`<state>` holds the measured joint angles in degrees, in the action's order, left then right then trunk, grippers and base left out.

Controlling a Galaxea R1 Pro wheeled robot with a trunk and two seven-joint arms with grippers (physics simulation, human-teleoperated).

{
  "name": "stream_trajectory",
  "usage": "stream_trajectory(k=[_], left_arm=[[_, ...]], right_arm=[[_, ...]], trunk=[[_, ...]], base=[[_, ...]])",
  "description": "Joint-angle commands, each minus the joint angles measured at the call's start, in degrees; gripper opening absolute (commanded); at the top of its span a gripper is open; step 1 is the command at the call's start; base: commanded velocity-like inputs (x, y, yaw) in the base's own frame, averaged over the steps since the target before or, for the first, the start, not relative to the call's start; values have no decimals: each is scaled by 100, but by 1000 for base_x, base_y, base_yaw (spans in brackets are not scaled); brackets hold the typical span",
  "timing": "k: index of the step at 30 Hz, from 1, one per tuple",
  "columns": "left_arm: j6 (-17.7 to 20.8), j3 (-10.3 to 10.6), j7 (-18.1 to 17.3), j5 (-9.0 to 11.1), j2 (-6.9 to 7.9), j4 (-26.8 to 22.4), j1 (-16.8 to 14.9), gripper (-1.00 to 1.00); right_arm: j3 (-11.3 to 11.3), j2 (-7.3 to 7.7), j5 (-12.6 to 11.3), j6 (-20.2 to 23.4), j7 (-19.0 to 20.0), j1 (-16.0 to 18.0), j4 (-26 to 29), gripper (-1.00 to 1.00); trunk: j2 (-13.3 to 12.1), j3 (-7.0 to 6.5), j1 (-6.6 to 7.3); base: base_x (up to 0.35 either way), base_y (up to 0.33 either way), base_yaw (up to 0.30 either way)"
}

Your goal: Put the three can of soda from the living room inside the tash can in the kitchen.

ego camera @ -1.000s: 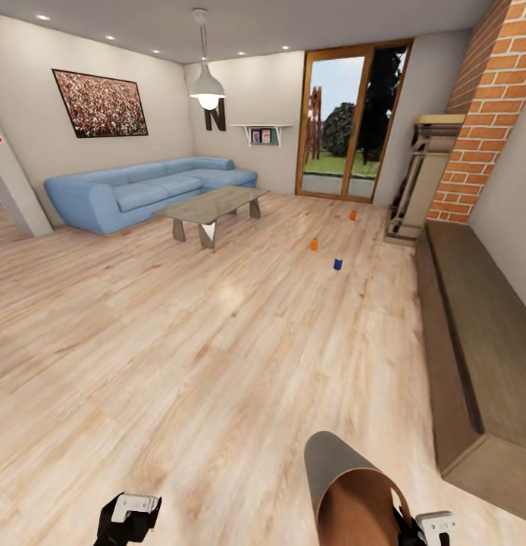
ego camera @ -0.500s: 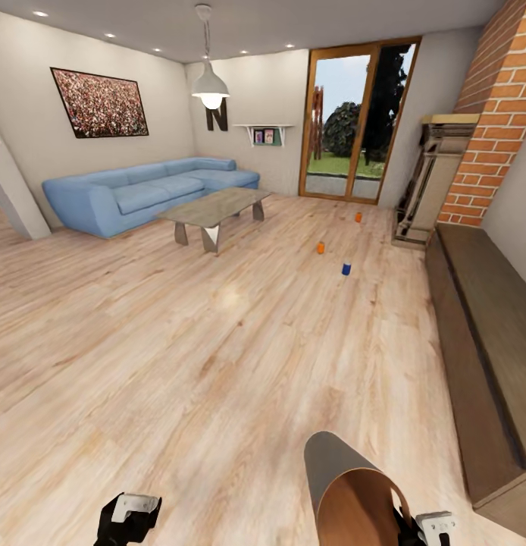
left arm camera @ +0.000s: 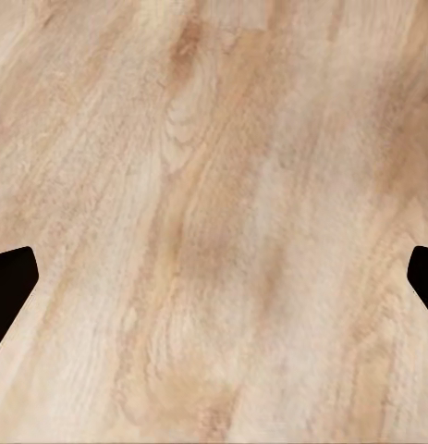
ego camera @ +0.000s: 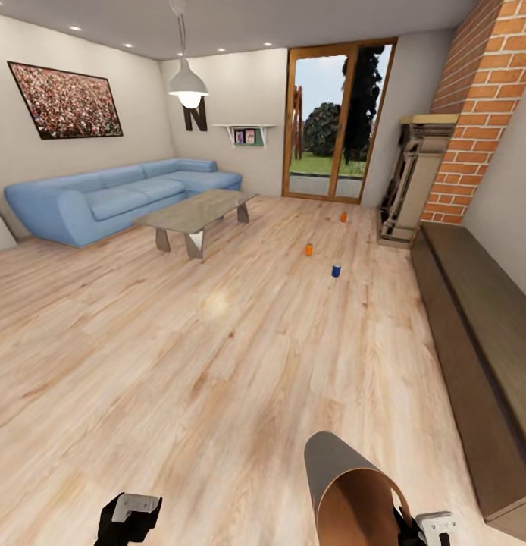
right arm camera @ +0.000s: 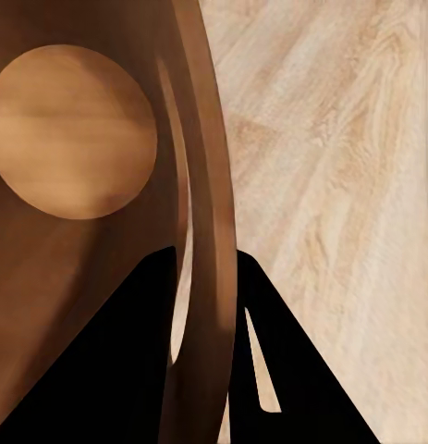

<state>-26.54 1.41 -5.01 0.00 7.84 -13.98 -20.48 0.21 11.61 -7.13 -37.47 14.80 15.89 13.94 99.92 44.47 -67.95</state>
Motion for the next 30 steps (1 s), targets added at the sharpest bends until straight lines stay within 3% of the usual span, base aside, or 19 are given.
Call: stream_trajectory(k=[1, 13, 30], left_arm=[[0, -1, 0, 0, -1, 0, 0, 100], [0, -1, 0, 0, -3, 0, 0, 100], [0, 0, 0, -4, -10, 0, 0, 100]], right_arm=[[-34, -1, -7, -1, 23, 2, 12, -100], [-40, -1, -7, -1, 22, 2, 13, -100], [-43, -1, -7, 1, 23, 2, 12, -100]], trunk=[[0, -1, 0], [0, -1, 0], [0, -1, 0]], base=[[275, 170, -243], [275, 170, -192], [277, 167, -14]])
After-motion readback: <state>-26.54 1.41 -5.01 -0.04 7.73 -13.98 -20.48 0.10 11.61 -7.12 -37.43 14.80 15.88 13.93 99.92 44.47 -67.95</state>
